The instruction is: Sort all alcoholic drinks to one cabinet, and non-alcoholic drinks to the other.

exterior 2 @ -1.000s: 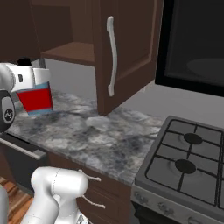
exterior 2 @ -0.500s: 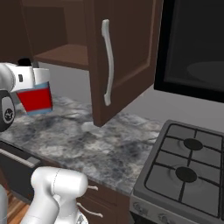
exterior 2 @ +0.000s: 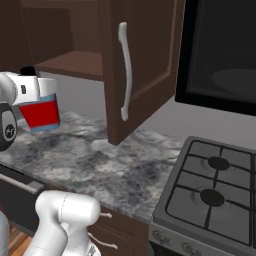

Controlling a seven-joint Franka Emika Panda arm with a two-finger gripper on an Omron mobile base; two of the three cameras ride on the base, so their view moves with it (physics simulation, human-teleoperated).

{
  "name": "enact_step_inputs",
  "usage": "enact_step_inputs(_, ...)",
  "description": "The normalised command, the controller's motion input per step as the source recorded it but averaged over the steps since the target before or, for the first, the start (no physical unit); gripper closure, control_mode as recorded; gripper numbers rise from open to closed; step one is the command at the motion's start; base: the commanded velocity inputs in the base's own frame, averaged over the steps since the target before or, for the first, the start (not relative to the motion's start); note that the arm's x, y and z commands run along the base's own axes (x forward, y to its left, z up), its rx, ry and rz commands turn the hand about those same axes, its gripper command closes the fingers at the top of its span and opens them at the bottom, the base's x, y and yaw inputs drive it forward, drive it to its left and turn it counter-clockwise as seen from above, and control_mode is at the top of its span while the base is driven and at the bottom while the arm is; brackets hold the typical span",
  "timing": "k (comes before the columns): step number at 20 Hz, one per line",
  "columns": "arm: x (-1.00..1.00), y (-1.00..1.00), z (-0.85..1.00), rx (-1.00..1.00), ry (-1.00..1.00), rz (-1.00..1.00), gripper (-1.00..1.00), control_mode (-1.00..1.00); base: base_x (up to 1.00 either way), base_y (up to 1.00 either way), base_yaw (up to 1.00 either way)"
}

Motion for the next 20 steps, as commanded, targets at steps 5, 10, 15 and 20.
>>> enact_step_inputs(5, 0.00, 0.00, 0.00, 0.00, 0.00, 0.00, 1.00, 1.00, 0.44, 0.20, -0.16)
enact_step_inputs(10, 0.00, 0.00, 0.00, 0.00, 0.00, 0.00, 1.00, 1.00, 0.37, 0.24, -0.20)
enact_step_inputs(15, 0.00, 0.00, 0.00, 0.00, 0.00, 0.00, 1.00, 1.00, 0.33, 0.24, -0.22)
enact_step_inputs(20, 0.00, 0.00, 0.00, 0.00, 0.00, 0.00, 1.00, 1.00, 0.23, 0.19, -0.20)
